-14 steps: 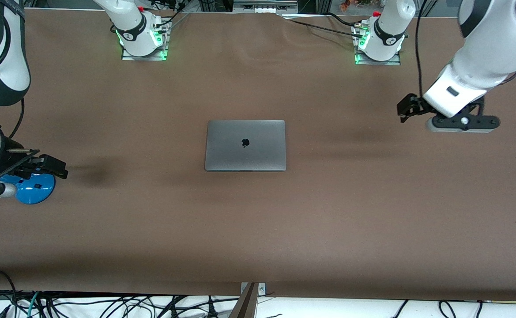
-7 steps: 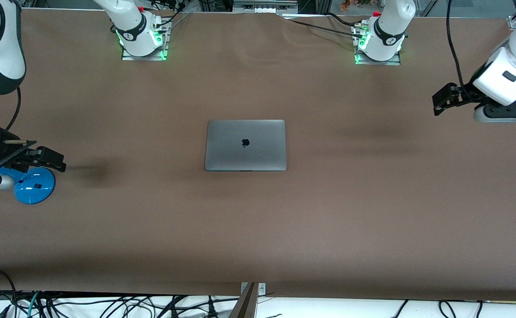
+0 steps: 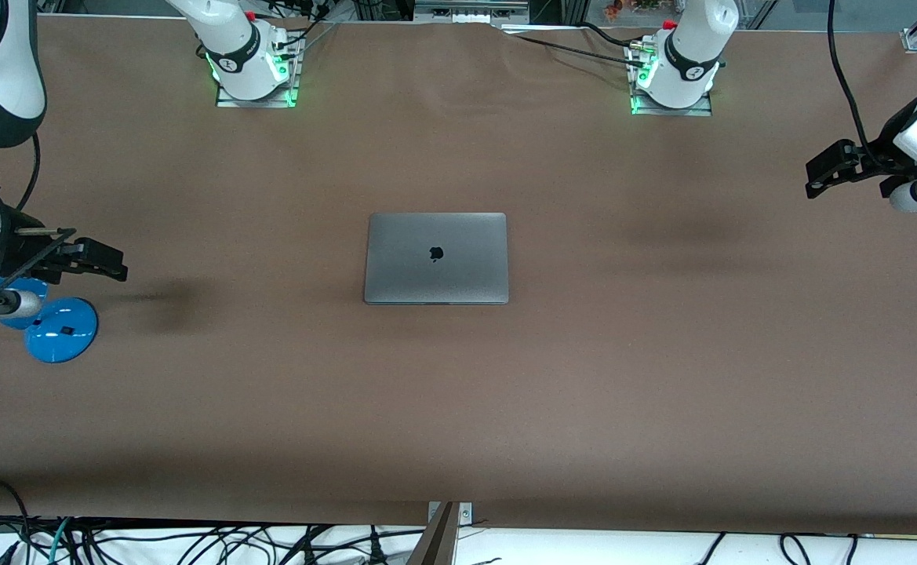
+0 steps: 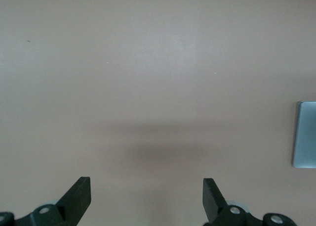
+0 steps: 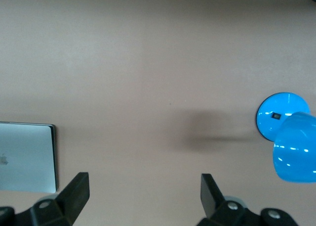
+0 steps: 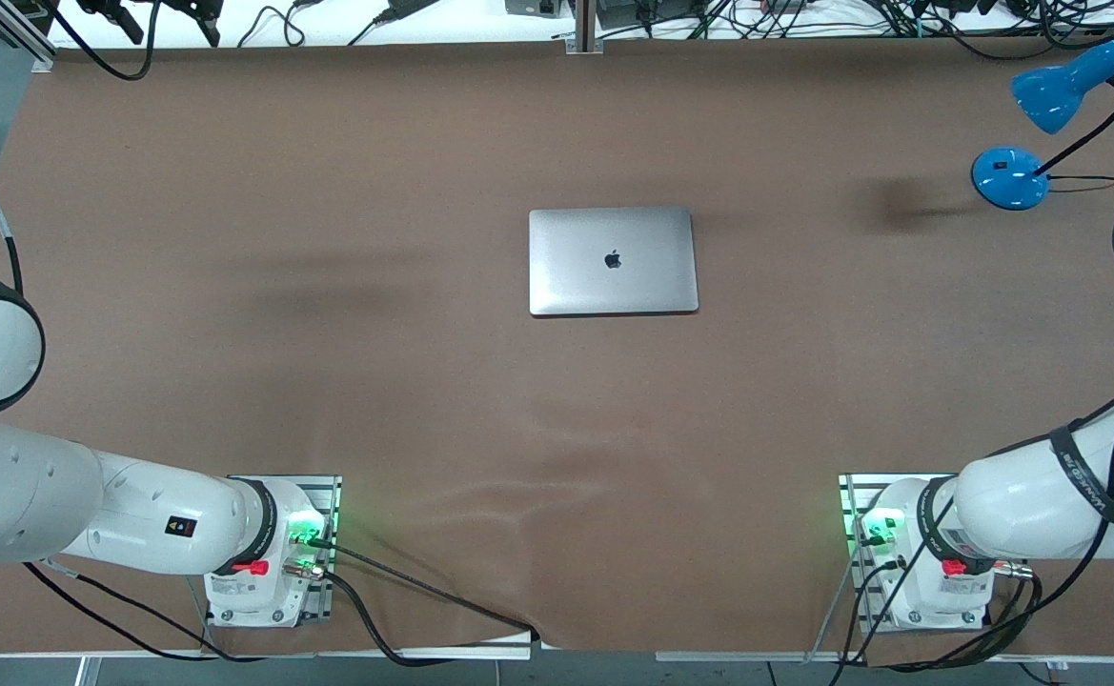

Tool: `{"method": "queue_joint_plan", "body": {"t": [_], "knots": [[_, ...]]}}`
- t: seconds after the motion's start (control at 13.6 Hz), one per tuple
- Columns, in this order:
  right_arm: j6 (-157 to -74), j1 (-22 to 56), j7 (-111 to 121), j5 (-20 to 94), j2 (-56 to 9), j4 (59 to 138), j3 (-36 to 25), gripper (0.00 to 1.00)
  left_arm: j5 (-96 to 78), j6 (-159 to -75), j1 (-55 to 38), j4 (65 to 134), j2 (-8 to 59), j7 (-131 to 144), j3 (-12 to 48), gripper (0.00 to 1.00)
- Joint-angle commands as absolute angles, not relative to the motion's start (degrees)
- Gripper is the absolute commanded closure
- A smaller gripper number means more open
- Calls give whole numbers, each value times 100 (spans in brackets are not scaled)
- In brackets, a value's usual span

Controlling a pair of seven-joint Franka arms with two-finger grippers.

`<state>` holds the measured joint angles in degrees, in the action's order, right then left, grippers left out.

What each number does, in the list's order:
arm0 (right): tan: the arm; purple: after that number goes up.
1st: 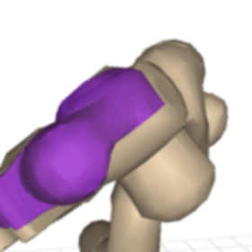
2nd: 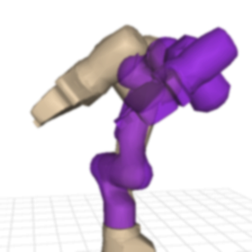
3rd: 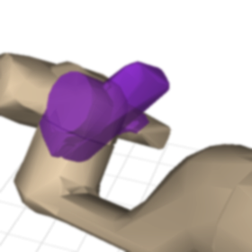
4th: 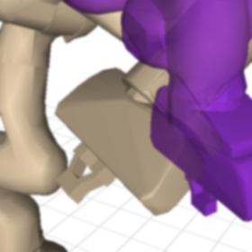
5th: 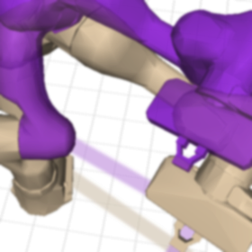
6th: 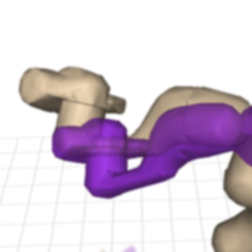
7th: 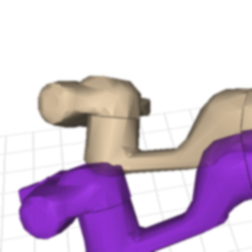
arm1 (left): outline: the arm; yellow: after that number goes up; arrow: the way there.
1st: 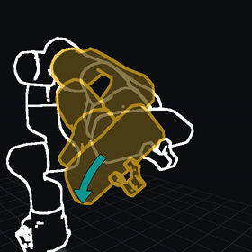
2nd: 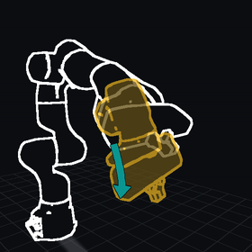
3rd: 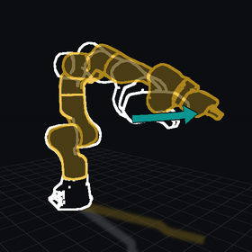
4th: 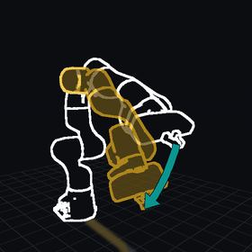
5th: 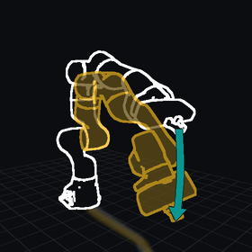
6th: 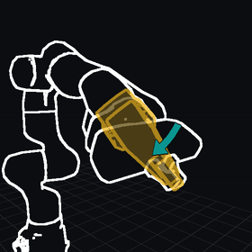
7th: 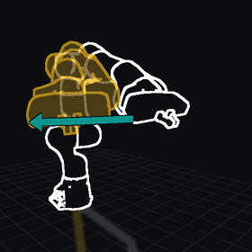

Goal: Close laptop with both arms from behind

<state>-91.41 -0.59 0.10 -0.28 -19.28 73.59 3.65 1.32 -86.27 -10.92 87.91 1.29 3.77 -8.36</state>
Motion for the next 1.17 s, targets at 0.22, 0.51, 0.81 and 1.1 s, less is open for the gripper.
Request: {"method": "queue_joint_plan", "body": {"t": [0.22, 0.51, 0.81, 1.1], "knots": [[-8991, -141, 44, -114, -1503, 7682, 475, 0, -79, -8840, -1028, 9007, 194, 246, -765, 0], [-9018, -158, 18, -97, -1135, 7980, 475, 0, -53, -9034, -1011, 9368, -25, 290, -729, 0], [-9061, -263, 35, -88, -906, 8296, 475, 0, -61, -9264, -1011, 9791, -290, 299, -738, 0], [-9070, -281, -17, -88, -703, 8499, 475, 0, -61, -9202, -1002, 9704, -290, 430, -791, 0]]}}
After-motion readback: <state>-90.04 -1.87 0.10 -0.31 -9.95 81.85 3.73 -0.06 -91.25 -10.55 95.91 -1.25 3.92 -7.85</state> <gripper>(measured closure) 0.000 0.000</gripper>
